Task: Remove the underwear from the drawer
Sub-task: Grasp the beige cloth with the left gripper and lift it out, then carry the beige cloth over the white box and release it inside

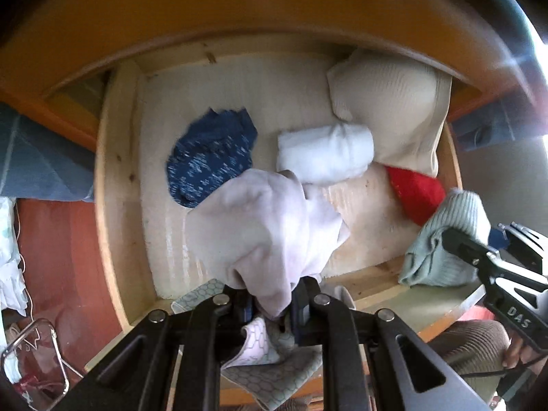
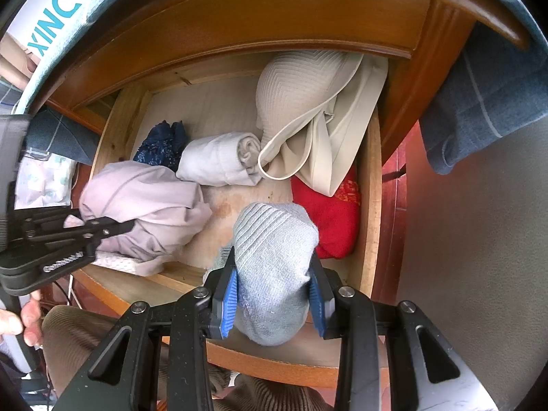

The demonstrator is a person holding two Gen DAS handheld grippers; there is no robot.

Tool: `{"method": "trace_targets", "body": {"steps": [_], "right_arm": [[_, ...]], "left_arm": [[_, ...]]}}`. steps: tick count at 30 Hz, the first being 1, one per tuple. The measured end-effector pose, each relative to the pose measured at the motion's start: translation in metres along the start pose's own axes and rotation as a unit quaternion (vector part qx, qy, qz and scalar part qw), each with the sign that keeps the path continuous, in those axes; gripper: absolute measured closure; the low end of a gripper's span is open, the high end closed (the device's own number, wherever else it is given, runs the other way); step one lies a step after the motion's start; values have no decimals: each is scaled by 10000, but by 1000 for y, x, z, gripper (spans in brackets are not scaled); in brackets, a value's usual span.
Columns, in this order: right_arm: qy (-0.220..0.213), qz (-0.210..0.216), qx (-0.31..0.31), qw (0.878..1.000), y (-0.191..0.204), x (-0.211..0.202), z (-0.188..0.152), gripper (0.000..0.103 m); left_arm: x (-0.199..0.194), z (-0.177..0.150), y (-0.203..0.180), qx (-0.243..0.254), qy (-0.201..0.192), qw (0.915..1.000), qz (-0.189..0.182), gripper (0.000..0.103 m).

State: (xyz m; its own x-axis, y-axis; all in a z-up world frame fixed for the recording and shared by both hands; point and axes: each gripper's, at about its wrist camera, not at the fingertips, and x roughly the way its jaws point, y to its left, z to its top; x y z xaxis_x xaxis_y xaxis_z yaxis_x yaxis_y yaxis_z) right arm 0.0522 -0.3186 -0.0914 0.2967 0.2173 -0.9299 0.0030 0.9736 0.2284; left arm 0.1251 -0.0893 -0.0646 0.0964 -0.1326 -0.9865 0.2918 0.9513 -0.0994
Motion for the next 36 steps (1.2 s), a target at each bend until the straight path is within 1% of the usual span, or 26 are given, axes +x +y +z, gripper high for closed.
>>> {"method": "trace_targets", "body": {"steps": [1, 2, 4, 8, 12, 16, 18, 21, 27, 31, 36], "right_arm": [[0, 0, 1, 10000, 0, 0, 0, 71], [0, -1, -3, 10000, 0, 0, 0, 71], [0, -8, -1, 10000, 0, 0, 0, 71], [-7, -15, 9, 10000, 0, 0, 0, 71], [-23, -38, -1, 10000, 0, -1, -1, 71], [-26, -62, -6, 10000, 1, -1, 0, 71], [-22, -72, -5, 10000, 1, -1, 0, 71], [-19, -89, 2, 10000, 1, -1, 0, 71], [-8, -113, -11, 9999, 3, 0, 1, 71], [-12, -124, -22, 9999, 2, -1, 0, 71], [-10, -134, -28, 9999, 2, -1, 0, 71]], "left_arm": [[-5, -3, 0, -20, -50, 10000, -46, 88], [-4, 2, 2, -37, -104, 9999, -68, 88], [-19, 7, 0, -31, -227, 9997, -60, 88], [-37, 8, 2, 0, -424, 9990, -126, 88], [-60, 1, 0, 95, -707, 9974, -133, 88], [-81, -7, -3, 271, -1000, 9946, 3, 88], [-89, -11, -4, 334, -1093, 9935, -12, 88], [-108, -21, -6, 465, -1305, 9903, -95, 88], [-141, -34, -9, 629, -1563, 9854, -234, 88], [-173, -44, -12, 763, -1822, 9799, -290, 88], [-222, -50, -11, 794, -2206, 9710, -474, 88]]}}
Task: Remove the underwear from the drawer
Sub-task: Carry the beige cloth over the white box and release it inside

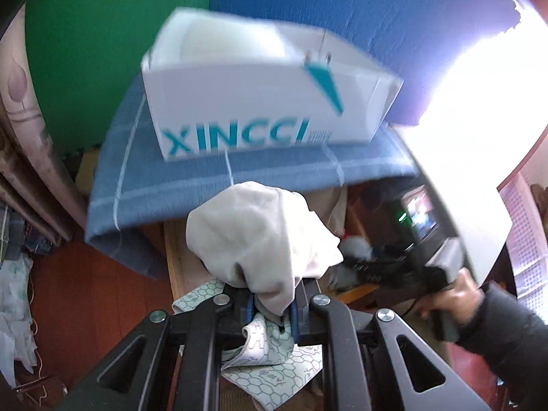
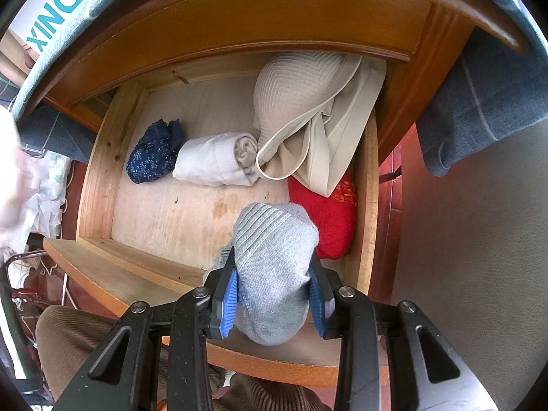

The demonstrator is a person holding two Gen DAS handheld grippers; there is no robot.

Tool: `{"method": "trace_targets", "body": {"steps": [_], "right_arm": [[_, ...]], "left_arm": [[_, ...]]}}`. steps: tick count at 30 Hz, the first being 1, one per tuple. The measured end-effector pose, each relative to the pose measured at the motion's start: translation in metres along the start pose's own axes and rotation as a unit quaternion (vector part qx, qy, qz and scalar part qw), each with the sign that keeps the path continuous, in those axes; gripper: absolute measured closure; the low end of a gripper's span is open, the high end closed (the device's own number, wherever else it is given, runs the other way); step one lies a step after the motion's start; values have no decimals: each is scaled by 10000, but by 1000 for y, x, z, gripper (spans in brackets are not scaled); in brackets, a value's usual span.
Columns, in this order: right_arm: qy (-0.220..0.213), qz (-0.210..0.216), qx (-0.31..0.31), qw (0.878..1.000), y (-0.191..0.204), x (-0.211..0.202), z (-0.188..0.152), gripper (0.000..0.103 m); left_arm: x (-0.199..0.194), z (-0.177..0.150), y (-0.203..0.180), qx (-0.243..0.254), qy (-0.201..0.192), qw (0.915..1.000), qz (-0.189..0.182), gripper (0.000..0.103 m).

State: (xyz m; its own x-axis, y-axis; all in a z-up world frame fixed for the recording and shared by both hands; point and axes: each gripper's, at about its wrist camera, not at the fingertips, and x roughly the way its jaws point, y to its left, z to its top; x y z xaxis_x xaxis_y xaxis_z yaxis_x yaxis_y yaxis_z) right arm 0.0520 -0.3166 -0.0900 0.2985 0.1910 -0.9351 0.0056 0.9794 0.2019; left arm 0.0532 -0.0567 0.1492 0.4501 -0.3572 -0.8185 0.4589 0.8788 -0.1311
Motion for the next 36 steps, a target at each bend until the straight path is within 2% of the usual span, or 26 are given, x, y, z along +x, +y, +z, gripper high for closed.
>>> {"method": "trace_targets", "body": {"steps": [7, 12, 15, 19, 26, 30, 36], "right_arm": [[9, -6, -12, 10000, 0, 1, 0, 71], [10, -7, -8, 10000, -1, 1, 1, 71], [13, -2, 2, 10000, 1, 1, 1, 71], [9, -5, 5, 10000, 1, 1, 1, 71], [7, 8, 10, 10000, 1, 1, 0, 71], [16, 52, 25, 10000, 1, 1, 0, 71], [32, 82, 20, 10000, 0, 2, 1, 71]], "left_arm": [[-63, 41, -5, 46, -736, 9972, -124, 88], [-91, 84, -5, 104, -1213, 9925, 124, 88], [-95, 108, -1, 59, -1359, 9905, 206, 88], [-82, 140, 6, -23, -1417, 9895, 271, 88], [-25, 181, 28, -294, -1247, 9905, 494, 88], [13, 191, 43, -494, -1024, 9921, 525, 88], [65, 191, 46, -524, -565, 9945, 715, 88]]}}
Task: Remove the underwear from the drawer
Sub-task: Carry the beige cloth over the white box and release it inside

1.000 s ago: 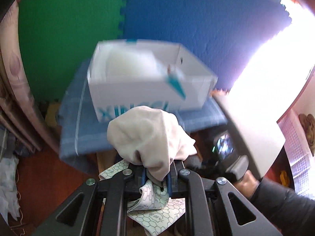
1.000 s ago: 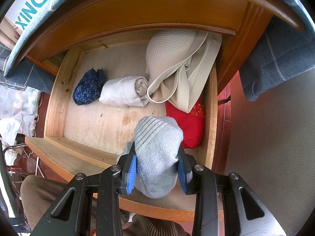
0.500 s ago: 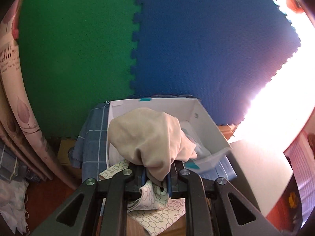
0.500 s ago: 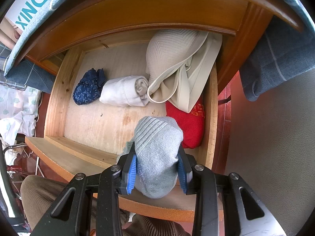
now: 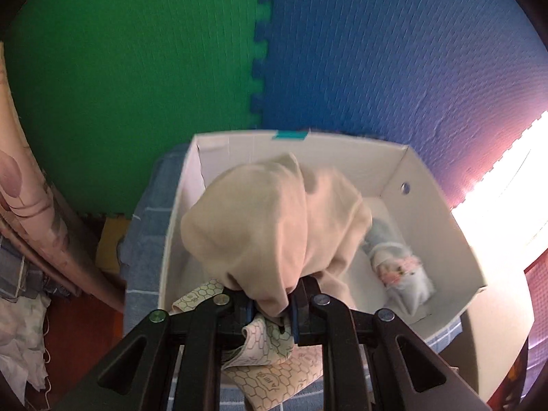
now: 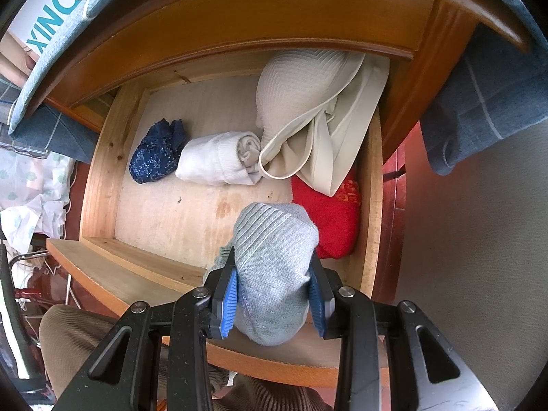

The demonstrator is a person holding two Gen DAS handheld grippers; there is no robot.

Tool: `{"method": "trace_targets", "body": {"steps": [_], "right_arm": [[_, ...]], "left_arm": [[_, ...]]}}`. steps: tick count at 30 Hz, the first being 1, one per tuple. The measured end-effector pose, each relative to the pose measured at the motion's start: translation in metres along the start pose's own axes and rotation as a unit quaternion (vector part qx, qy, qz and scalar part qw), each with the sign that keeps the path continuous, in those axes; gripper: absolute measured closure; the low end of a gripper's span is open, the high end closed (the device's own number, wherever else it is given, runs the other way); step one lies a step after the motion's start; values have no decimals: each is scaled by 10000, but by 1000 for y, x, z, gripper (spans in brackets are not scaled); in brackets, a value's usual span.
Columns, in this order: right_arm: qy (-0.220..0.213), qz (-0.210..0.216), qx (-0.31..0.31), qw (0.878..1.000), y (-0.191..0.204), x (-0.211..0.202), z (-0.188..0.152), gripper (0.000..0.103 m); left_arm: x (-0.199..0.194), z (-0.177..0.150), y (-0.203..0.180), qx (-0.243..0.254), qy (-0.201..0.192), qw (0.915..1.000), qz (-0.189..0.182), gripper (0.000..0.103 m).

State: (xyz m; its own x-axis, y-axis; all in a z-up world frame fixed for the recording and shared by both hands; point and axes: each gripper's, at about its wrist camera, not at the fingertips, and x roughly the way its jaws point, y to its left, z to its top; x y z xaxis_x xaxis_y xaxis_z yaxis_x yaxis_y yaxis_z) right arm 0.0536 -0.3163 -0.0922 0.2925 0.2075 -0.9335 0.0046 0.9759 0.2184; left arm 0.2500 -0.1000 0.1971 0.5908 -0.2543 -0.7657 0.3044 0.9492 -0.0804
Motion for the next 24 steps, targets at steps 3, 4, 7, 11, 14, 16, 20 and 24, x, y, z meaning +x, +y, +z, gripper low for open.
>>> {"method": "trace_targets", "body": {"steps": [3, 4, 7, 11, 14, 16, 20, 24], "right_arm": [[3, 10, -3, 10000, 0, 0, 0, 71], [6, 15, -3, 10000, 0, 0, 0, 71], [2, 8, -3, 10000, 0, 0, 0, 71], [22, -7, -25, 10000, 0, 0, 1, 71], [18, -35, -47, 10000, 1, 0, 1, 71], [5, -56, -51, 10000, 1, -1, 0, 71], [9, -88, -49, 9999, 2, 0, 1, 71], [11, -150, -79, 9999, 4, 1, 1, 71]], "left_arm": [[19, -4, 3, -87, 184, 9998, 84, 88], [23, -4, 4, -113, 211, 9997, 90, 88], [26, -5, 9, -221, 251, 9994, 36, 88], [25, -5, 15, -278, 203, 9993, 115, 82], [22, -7, 13, -229, 136, 9994, 242, 73], [15, -8, 7, -101, 96, 9991, 398, 63], [5, -8, -4, 197, 11, 9982, 569, 58], [-13, -8, -8, 283, -156, 9978, 581, 52]]}}
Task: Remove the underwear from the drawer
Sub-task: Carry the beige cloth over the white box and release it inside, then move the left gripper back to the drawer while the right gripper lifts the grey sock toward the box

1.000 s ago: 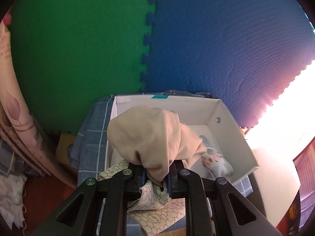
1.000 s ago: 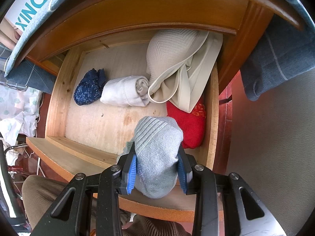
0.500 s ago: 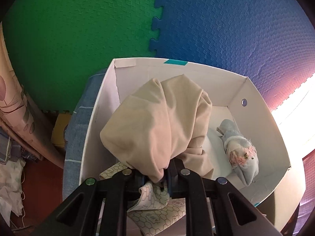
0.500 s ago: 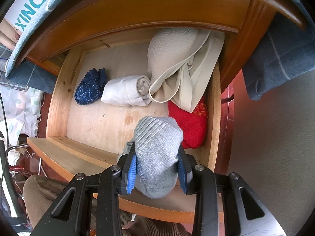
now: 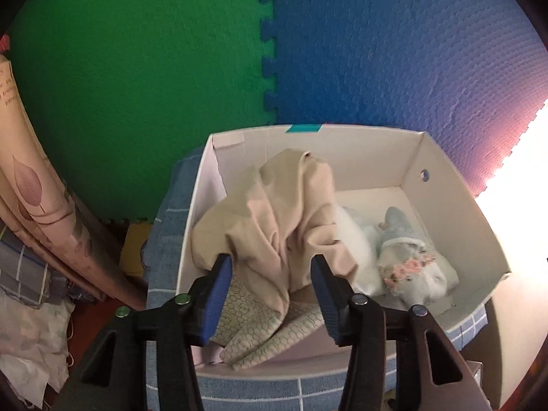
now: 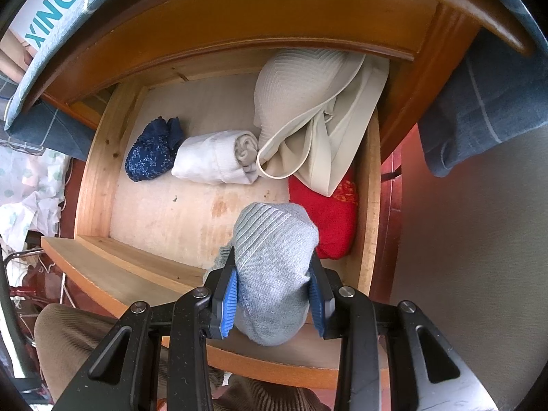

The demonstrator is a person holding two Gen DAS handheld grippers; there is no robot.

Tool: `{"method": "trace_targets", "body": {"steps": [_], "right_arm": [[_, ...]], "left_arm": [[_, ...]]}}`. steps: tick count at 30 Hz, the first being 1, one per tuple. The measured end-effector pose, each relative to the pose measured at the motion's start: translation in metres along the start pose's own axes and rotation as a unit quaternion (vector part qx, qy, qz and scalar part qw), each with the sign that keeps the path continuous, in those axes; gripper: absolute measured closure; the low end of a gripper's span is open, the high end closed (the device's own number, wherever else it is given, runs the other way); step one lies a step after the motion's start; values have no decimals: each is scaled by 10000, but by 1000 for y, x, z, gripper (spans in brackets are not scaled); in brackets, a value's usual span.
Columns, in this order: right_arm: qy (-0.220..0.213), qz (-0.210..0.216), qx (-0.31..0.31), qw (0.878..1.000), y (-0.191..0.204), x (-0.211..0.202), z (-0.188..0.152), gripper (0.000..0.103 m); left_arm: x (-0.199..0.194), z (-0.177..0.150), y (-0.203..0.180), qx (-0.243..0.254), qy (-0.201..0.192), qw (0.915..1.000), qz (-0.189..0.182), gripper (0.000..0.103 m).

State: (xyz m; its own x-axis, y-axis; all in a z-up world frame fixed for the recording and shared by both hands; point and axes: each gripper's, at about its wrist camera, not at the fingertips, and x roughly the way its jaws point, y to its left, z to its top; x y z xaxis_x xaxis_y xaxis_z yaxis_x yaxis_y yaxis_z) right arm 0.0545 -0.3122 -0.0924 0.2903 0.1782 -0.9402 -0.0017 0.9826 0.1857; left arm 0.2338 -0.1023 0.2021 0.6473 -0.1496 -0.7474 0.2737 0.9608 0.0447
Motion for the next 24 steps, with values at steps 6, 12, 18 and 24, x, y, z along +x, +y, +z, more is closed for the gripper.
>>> {"method": "trace_targets", "body": {"steps": [6, 12, 18, 24], "right_arm": [[-38, -79, -28, 10000, 1, -1, 0, 71], [-111, -173, -79, 9998, 3, -3, -1, 71], [-268, -263, -186, 9991, 7, -8, -2, 71], [-767, -286, -219, 9964, 8, -25, -6, 71]], "left_arm": [[-35, -2, 5, -50, -376, 9993, 26, 47], [-70, -37, 13, -13, -701, 9972, 247, 41], [-76, -104, 18, 82, -613, 9967, 526, 41], [-62, -174, 12, 0, -467, 9956, 818, 41]]}}
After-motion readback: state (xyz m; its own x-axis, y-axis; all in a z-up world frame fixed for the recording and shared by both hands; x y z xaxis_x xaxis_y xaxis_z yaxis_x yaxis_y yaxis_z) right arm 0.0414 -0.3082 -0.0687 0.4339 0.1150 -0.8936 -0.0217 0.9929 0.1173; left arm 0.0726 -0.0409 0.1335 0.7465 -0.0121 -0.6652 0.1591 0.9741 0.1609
